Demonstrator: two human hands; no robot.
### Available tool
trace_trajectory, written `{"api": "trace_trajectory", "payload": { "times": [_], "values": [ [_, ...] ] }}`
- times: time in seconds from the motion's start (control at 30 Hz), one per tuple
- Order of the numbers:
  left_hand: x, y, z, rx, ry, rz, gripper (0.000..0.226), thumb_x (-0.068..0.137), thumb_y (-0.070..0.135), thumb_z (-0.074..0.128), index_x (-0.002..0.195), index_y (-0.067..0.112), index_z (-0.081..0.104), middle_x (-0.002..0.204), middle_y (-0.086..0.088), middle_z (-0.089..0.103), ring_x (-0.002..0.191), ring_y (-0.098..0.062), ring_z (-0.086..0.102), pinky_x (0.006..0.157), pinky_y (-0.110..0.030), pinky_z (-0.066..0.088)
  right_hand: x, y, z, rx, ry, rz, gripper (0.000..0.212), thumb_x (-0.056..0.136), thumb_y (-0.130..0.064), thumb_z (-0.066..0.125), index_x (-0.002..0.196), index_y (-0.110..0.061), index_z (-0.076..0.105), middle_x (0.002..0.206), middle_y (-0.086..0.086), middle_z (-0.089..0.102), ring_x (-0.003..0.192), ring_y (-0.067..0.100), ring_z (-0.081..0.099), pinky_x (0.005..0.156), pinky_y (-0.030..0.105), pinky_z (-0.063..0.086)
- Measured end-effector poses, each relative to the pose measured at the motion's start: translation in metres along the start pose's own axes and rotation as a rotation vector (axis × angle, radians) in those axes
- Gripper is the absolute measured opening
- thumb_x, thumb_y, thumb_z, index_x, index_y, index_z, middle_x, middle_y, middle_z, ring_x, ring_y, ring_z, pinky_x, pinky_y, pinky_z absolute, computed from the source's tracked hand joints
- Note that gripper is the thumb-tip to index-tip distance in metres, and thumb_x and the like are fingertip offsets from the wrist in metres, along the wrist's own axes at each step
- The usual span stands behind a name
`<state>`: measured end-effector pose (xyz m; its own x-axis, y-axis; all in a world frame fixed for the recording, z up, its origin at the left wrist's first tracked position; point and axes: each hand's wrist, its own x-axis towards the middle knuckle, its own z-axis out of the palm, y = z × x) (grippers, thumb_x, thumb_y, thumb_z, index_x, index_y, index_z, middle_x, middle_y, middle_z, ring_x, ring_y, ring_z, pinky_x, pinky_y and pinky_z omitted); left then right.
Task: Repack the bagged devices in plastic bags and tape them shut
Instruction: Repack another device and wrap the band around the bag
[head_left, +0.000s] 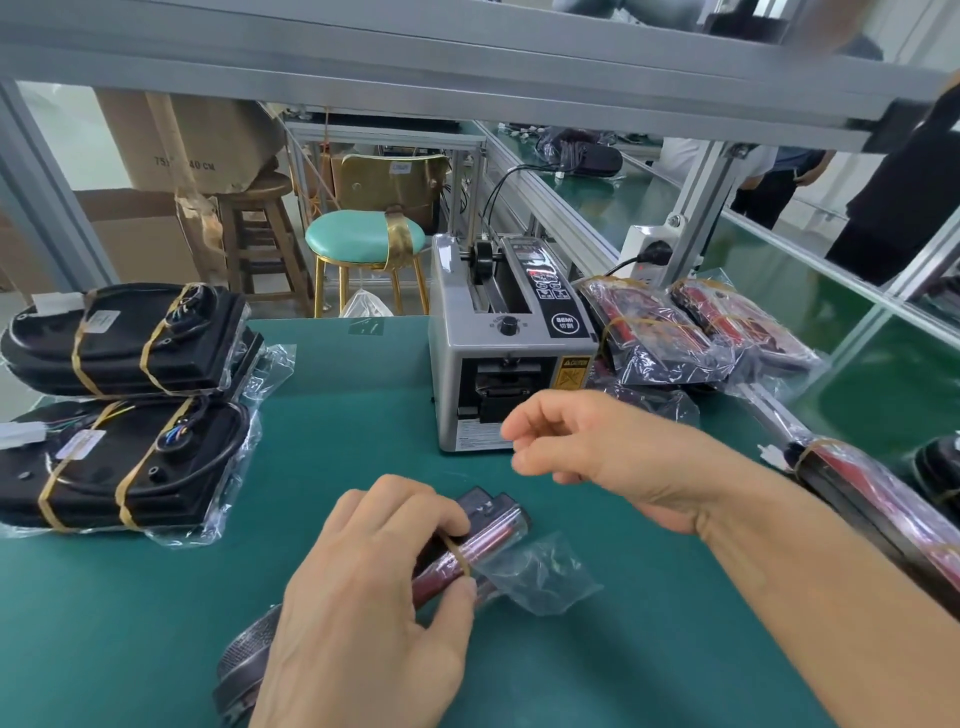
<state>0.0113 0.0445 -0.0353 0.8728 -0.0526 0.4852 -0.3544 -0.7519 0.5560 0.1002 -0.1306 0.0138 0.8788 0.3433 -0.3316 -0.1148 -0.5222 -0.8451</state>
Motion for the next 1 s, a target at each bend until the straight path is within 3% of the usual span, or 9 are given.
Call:
{"api": "trace_trajectory", "payload": {
  "times": [0.1,0.27,0.37,0.47,0.63,0.77,0.83,0.9,1.0],
  "values": [
    [0.0,0.0,0.0,0.019,-0.019,0.013,0.04,0.051,0.023,0.067,0.09,0.03,0.069,0.085,0.022,0.055,0.077,-0.002,0.044,0.057,-0.007,0.034,-0.002,0.011,0.017,0.022,-0.046,-0.066,0.013,0.085,-0.021,0.07,0.097,-0.021,0.065,0.094,-0.002,0.061,0.084,0.006,0.054,0.083,0.025,0.046],
    [0.0,0.001,0.002,0.027,-0.058,0.053,0.04,0.05,0.025,0.068,0.089,0.027,0.075,0.082,0.016,0.057,0.077,-0.001,0.043,0.055,-0.005,0.034,-0.008,0.027,0.022,0.209,-0.087,-0.096,0.011,0.087,-0.011,0.067,0.09,-0.022,0.068,0.08,-0.008,0.067,0.07,0.002,0.057,0.063,0.012,0.044],
    [-0.002,0.0,0.002,0.02,-0.039,0.057,0.037,0.05,0.025,0.069,0.087,0.026,0.073,0.086,0.021,0.053,0.077,0.0,0.043,0.055,-0.003,0.034,-0.012,0.032,0.017,0.339,-0.094,-0.103,0.013,0.091,-0.004,0.06,0.092,-0.014,0.069,0.086,-0.002,0.07,0.073,0.004,0.063,0.069,0.017,0.051],
    [-0.005,-0.002,0.001,-0.001,0.004,0.075,0.033,0.052,0.022,0.07,0.084,0.027,0.072,0.09,0.022,0.051,0.078,0.0,0.044,0.072,-0.004,0.037,-0.015,0.036,0.017,0.371,-0.119,-0.135,0.016,0.092,-0.001,0.057,0.093,-0.011,0.069,0.087,0.001,0.071,0.075,0.006,0.065,0.071,0.018,0.051],
    [-0.011,0.001,-0.002,0.01,0.013,0.142,0.032,0.055,0.017,0.072,0.084,0.031,0.074,0.086,0.017,0.056,0.079,-0.003,0.046,0.066,-0.014,0.04,-0.022,0.052,0.018,0.429,-0.115,-0.208,0.021,0.088,0.004,0.061,0.097,-0.011,0.073,0.103,0.014,0.072,0.094,0.017,0.065,0.091,0.027,0.053],
    [-0.014,0.003,-0.003,0.007,0.001,0.179,0.02,0.069,0.028,0.06,0.082,0.031,0.074,0.087,0.016,0.057,0.081,-0.004,0.047,0.066,-0.014,0.04,-0.031,0.061,0.017,0.494,-0.172,-0.288,0.032,0.074,0.006,0.064,0.101,-0.008,0.074,0.111,0.001,0.07,0.106,0.016,0.065,0.088,0.022,0.05],
    [-0.015,0.003,-0.002,0.013,0.004,0.184,0.016,0.067,0.026,0.064,0.08,0.031,0.073,0.088,0.018,0.056,0.082,-0.003,0.048,0.067,-0.011,0.039,-0.033,0.065,0.018,0.523,-0.198,-0.311,0.038,0.071,0.012,0.065,0.104,-0.005,0.072,0.114,0.0,0.067,0.108,0.018,0.065,0.089,0.024,0.05],
    [-0.016,0.004,-0.001,0.024,0.008,0.178,0.021,0.061,0.021,0.07,0.08,0.03,0.071,0.088,0.02,0.054,0.082,-0.002,0.048,0.067,-0.011,0.04,-0.032,0.067,0.02,0.544,-0.188,-0.326,0.037,0.069,0.012,0.067,0.101,-0.007,0.074,0.11,-0.003,0.066,0.104,0.017,0.066,0.088,0.024,0.05],
    [-0.015,0.005,-0.001,0.052,-0.008,0.175,0.032,0.066,0.026,0.061,0.095,0.028,0.073,0.09,0.018,0.054,0.083,-0.004,0.048,0.066,-0.015,0.041,-0.032,0.069,0.023,0.572,-0.175,-0.328,0.036,0.07,0.011,0.068,0.098,-0.01,0.075,0.107,-0.005,0.067,0.101,0.017,0.068,0.086,0.023,0.051]
  ]
}}
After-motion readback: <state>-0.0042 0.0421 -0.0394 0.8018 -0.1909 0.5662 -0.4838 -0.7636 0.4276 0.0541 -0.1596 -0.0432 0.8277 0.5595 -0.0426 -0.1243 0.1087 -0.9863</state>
